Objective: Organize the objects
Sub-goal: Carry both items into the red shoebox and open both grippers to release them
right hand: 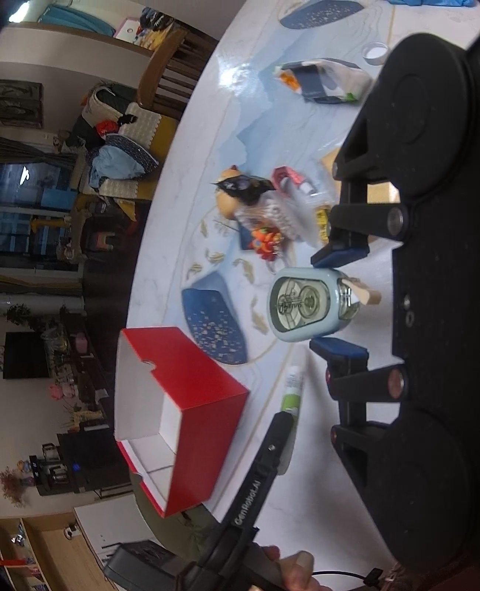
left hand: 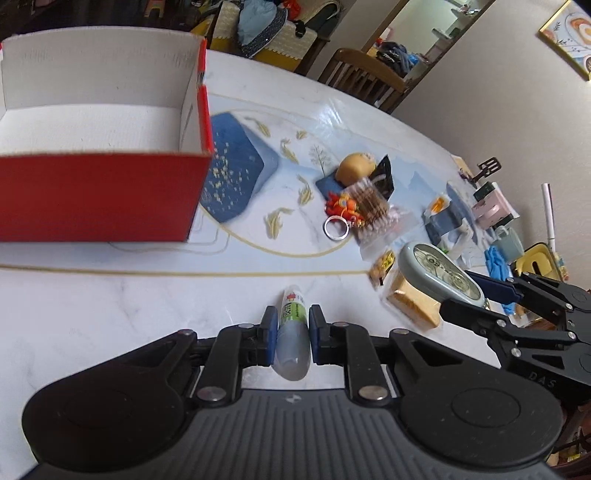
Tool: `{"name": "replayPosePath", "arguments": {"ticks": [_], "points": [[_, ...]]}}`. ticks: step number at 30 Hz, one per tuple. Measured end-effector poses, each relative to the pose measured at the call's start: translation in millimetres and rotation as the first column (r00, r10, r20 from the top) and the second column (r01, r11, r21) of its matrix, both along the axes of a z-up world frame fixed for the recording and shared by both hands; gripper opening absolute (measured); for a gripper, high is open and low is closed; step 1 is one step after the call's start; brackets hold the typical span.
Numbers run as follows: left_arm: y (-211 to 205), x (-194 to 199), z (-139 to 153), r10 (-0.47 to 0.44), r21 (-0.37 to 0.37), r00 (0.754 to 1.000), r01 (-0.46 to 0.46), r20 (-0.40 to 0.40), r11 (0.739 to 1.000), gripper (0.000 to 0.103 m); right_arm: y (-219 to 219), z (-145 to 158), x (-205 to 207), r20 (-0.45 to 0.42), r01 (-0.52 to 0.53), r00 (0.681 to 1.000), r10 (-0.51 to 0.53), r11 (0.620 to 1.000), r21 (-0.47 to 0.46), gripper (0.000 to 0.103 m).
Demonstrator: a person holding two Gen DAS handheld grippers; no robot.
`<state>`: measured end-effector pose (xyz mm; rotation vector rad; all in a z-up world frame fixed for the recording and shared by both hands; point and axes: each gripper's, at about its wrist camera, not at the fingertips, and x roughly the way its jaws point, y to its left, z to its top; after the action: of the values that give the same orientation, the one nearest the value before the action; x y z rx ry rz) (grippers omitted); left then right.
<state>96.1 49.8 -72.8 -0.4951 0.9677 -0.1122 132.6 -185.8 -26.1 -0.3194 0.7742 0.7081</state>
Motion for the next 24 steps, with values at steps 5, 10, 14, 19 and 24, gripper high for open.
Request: {"name": "replayPosePath", "arguments": {"ticks": [5, 10, 14, 19, 24], "points": [[15, 2, 13, -0.035, 0.013, 0.999, 0.034, 0.033, 0.999, 0.016, 18, 12, 2, 0.029, 0.020, 0.999, -0.020, 1.000, -0.001, 0.040], [34, -1, 38, -0.034, -0.009, 0.994, 0.035, 0.102, 0.999, 0.016, 36, 26, 4, 0.050, 0.024, 0.998, -0.025, 1.000, 0.014, 0.040], [50, -3, 68, -0.037, 0.020, 0.982, 0.034, 0.186, 0.999, 0.016, 57, 37, 10, 0.070, 0.012, 0.997, -0.013, 1.000, 0.020, 0.040], [78, -3, 97, -0.015, 0.105, 0.963, -0.014, 0.270, 0.994, 0.016, 95, 50, 21, 0.106, -0.034, 0.994, 0.031, 0.999, 0.027, 0.040], [114, 3, 103, 0.011, 0.172, 0.955, -0.065, 0.298, 0.983, 0.016, 145, 53, 32, 0.125, -0.097, 0.988, 0.094, 0.995, 0.013, 0.040]]}}
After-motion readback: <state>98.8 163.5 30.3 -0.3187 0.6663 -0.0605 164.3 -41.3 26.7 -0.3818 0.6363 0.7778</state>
